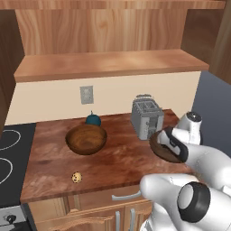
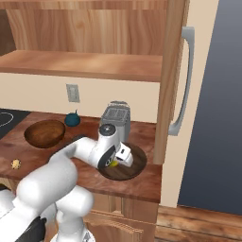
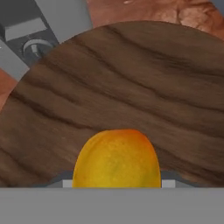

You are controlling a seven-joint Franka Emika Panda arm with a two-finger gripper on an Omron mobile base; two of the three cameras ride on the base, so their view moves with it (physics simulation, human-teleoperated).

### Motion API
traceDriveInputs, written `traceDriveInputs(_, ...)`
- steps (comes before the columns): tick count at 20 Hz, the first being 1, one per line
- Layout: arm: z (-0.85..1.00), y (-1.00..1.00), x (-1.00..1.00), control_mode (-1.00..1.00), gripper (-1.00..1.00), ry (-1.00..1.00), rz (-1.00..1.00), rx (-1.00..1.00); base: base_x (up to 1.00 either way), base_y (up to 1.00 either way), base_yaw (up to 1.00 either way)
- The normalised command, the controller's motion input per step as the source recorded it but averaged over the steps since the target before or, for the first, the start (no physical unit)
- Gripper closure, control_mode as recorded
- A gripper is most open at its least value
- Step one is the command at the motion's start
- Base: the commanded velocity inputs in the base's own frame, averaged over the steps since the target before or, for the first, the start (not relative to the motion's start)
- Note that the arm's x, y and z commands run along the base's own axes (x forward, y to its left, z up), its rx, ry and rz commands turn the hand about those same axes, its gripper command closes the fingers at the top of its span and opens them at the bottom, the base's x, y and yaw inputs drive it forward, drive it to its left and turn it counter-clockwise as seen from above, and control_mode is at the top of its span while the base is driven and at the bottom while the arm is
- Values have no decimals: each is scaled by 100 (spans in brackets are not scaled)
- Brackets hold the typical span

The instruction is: Pick both bowls and place them on the counter. Then place the cookie dough ball in one bowl and place the mango in the other bowl.

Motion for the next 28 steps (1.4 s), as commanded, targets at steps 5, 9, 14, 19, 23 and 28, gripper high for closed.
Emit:
traceDriveInputs(5,-13,0,16,-100,100,17,0,0,0,0,0)
traceDriveInputs(9,-14,-1,2,-100,100,8,1,0,0,0,0)
traceDriveInputs(14,-19,-5,-1,-100,-100,4,1,0,0,0,0)
traceDriveInputs(19,-12,-4,-4,-100,-100,0,1,0,0,0,0)
traceDriveInputs(23,1,-1,-7,-100,-100,0,0,0,0,0,0)
traceDriveInputs(28,8,-1,0,-100,-100,0,0,0,0,0,0)
